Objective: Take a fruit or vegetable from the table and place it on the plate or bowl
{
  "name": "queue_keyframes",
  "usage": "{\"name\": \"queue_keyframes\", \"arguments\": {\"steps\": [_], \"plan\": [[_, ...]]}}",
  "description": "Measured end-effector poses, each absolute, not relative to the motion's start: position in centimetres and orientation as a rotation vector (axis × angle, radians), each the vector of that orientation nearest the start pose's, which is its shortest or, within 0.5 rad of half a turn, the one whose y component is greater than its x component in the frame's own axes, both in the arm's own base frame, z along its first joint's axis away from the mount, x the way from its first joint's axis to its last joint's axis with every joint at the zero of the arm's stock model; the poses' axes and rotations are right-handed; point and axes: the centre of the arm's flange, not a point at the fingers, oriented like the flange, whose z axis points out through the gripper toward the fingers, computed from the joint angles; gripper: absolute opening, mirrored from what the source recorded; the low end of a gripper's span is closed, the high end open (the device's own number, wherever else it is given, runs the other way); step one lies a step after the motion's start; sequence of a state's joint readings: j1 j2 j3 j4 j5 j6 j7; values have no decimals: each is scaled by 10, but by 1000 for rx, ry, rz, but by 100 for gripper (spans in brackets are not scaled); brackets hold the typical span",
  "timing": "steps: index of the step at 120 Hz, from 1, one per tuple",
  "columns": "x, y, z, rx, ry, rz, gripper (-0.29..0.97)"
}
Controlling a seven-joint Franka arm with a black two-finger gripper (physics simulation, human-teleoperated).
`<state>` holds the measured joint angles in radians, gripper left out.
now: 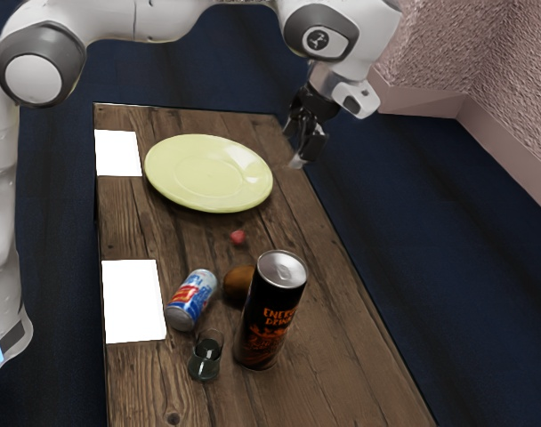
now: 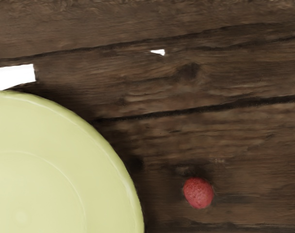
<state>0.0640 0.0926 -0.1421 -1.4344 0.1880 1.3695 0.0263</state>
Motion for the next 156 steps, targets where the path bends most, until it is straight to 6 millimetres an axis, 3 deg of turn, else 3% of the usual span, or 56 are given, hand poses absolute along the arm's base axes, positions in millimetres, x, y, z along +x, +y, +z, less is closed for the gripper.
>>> {"name": "queue_keyframes", "arguments": {"steps": [12,33,57,74,93,104,127,156], "plan": [[570,-7,628,-2961,106,113,68],[572,-33,628,-2978,116,40,68],[525,-55,573,-2965,157,120,68],[505,-8,536,-2999,38,115,68],[499,-30,527,-3006,110,41,68],[494,-31,501,-3017,117,77,68],[486,-35,472,-3068,106,114,68],[485,-31,454,-3087,87,133,68]]}}
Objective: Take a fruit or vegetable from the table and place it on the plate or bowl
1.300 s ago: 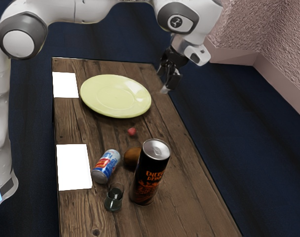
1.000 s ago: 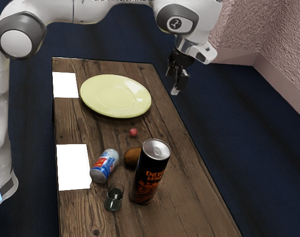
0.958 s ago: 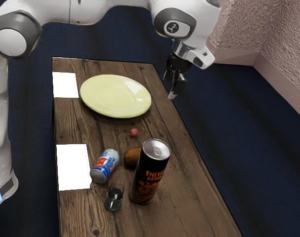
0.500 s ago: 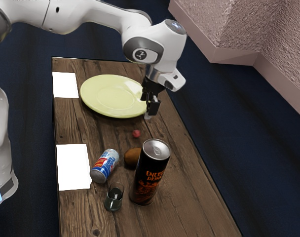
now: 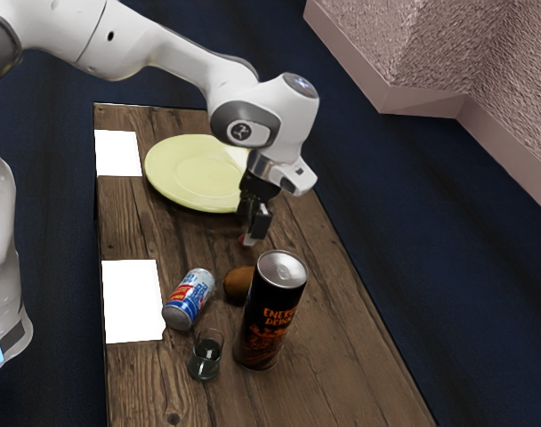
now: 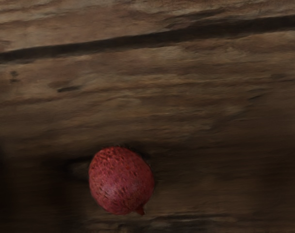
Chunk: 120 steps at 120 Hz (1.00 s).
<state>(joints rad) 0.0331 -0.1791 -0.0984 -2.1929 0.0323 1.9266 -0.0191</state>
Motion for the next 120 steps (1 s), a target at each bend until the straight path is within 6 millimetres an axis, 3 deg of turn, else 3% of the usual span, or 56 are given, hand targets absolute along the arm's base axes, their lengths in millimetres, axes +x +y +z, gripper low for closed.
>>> {"name": "queue_keyframes", "arguments": {"steps": [64,98,108,120], "plan": [[498,-25,417,-3105,73,194,68],[501,-22,408,-3112,64,209,67],[502,-22,408,-3113,65,208,61],[502,-22,409,-3115,65,204,45]]}}
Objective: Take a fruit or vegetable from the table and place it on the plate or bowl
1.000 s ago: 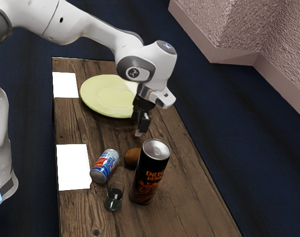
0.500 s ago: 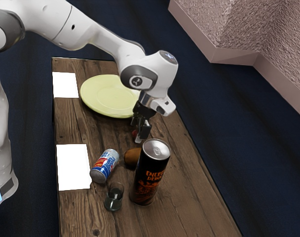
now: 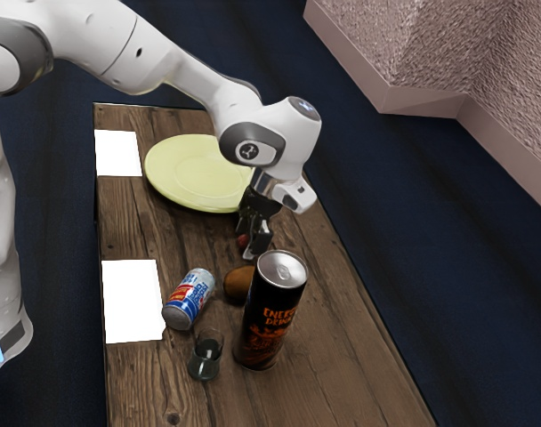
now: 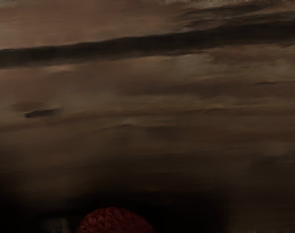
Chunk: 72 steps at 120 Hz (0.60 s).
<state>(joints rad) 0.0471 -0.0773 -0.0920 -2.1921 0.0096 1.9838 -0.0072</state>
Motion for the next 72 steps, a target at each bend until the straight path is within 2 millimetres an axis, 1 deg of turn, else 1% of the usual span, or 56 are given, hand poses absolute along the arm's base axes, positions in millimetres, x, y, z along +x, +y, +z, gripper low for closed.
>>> {"name": "queue_keyframes", "arguments": {"steps": [12,18,30,36,48,60,66,72], "plan": [[502,-22,410,-3116,63,198,27],[502,-22,412,-3116,64,194,21],[503,-22,414,-3112,65,185,15],[502,-22,420,-3109,66,165,14],[498,-25,448,-3103,77,83,14],[496,-28,489,-3080,96,-21,14],[495,-24,512,-3058,94,-71,14],[496,-14,532,-3034,75,-101,14]]}}
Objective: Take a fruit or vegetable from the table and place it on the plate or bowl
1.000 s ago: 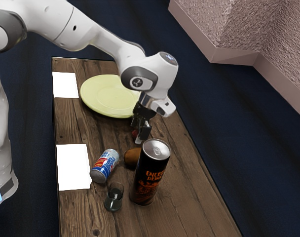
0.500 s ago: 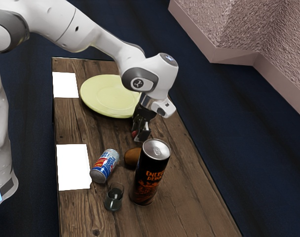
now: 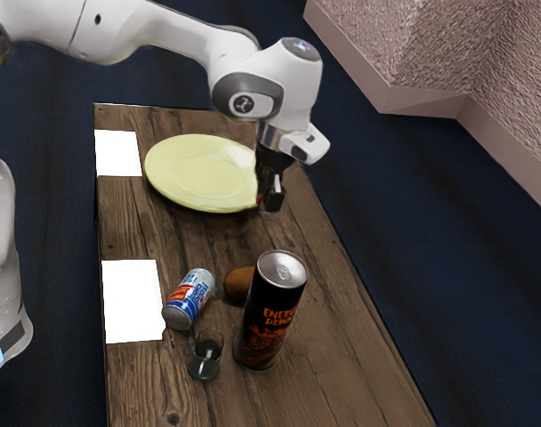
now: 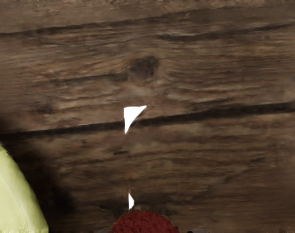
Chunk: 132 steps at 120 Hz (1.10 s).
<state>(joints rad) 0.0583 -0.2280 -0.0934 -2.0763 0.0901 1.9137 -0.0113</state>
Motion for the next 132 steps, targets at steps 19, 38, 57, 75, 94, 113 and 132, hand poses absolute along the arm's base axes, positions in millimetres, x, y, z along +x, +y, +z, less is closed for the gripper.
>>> {"name": "queue_keyframes", "arguments": {"steps": [19,38,57,75,94,113,132], "plan": [[491,72,554,-3015,-106,-85,14],[479,135,548,-3017,-211,-21,14],[470,170,526,-3030,-248,62,14],[463,186,511,-3048,-250,117,34],[465,182,512,-3056,-191,115,57],[509,72,582,-2974,133,-75,65],[530,-62,630,-2848,436,-231,67]]}}
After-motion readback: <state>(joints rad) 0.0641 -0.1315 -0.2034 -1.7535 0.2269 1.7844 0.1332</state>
